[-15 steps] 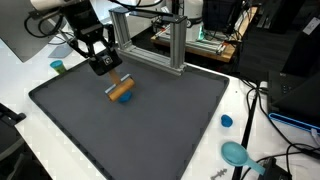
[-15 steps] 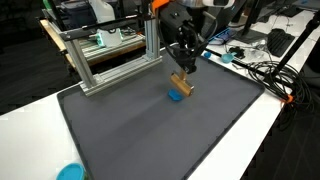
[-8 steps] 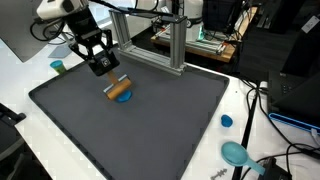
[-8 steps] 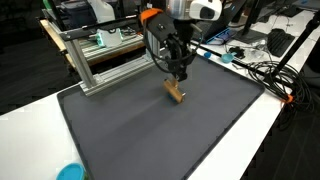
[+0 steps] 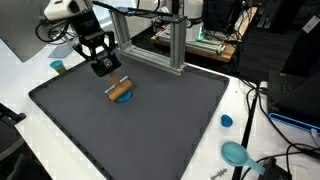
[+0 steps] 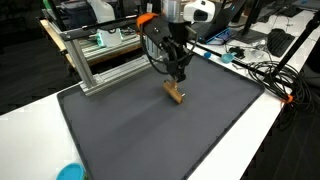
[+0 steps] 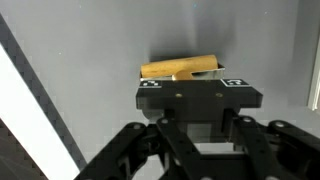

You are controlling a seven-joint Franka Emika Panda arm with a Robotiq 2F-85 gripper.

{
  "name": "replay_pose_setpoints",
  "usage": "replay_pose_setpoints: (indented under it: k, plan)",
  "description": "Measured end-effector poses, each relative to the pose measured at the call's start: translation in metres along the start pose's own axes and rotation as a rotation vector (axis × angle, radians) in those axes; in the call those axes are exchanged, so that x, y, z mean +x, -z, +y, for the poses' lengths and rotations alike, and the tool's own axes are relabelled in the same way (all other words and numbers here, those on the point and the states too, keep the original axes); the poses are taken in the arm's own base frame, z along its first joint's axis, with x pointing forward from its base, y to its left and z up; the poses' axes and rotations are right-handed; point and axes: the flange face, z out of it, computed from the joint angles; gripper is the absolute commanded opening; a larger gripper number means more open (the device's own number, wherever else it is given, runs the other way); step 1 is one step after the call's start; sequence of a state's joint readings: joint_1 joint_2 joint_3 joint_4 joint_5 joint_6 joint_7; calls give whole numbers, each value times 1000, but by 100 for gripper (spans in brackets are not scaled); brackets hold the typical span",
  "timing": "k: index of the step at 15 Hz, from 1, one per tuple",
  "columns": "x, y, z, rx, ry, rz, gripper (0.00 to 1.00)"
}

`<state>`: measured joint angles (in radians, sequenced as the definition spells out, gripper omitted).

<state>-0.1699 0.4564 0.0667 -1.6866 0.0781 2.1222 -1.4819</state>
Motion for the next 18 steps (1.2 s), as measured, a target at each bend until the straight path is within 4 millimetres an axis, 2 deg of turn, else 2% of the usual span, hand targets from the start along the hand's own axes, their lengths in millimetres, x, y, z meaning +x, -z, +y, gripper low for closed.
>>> replay_pose_setpoints:
  k: [4, 10, 17, 18]
  plan:
    - [0, 3, -7, -11, 16, 4, 22]
    - [2, -10, -12, -33, 21, 11, 22]
    - [13, -14, -17, -35, 50, 11, 22]
    - [15, -14, -19, -38, 54, 11, 47]
